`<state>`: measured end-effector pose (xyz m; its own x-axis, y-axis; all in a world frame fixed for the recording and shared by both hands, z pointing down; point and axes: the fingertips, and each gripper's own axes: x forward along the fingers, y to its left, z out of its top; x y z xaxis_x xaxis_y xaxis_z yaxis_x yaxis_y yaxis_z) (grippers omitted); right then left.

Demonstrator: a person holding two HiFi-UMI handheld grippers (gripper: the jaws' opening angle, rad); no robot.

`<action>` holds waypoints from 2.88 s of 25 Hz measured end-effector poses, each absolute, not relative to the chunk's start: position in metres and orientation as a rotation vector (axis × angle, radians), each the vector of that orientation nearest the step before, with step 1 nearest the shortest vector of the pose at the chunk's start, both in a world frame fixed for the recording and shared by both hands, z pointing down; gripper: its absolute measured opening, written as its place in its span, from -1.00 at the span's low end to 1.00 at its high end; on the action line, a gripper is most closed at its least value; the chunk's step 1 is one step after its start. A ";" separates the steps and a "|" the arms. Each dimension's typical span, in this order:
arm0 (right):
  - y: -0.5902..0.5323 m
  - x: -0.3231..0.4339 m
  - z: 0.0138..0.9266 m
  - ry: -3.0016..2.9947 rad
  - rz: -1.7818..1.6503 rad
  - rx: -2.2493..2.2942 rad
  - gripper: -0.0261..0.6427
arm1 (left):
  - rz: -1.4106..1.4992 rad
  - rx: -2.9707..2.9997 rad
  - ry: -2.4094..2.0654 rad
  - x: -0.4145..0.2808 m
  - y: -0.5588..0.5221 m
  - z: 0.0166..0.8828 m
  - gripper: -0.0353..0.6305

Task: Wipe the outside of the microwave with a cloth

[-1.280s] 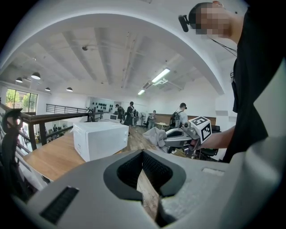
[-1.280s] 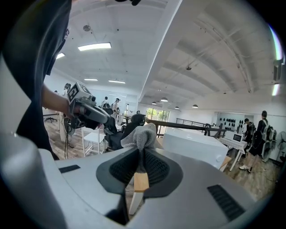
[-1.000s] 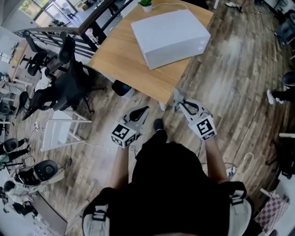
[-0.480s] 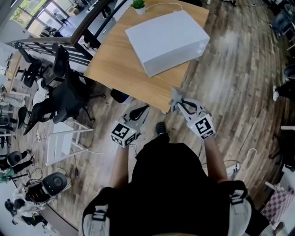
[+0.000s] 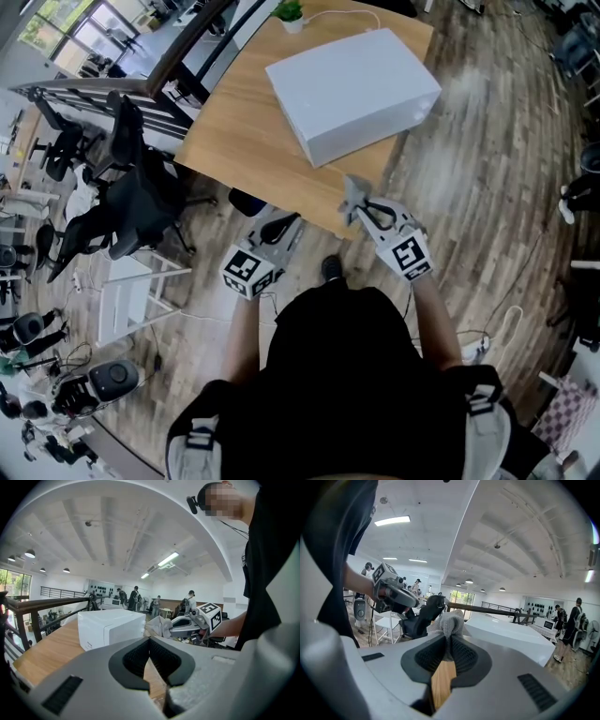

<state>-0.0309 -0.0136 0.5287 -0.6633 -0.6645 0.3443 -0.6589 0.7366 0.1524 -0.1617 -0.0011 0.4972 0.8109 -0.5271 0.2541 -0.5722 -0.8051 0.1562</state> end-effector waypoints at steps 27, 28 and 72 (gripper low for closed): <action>-0.102 -0.098 0.570 -2.499 -0.150 0.916 -0.81 | 0.230 2.716 -0.938 -0.222 -0.019 0.511 -0.89; -0.107 -0.099 0.573 -2.494 -0.155 0.909 -0.81 | 0.230 2.712 -0.939 -0.221 -0.018 0.511 -0.89; -0.202 -0.099 0.604 -2.517 -0.057 0.846 -0.81 | 0.209 2.529 -1.255 -0.189 -0.026 0.506 -0.89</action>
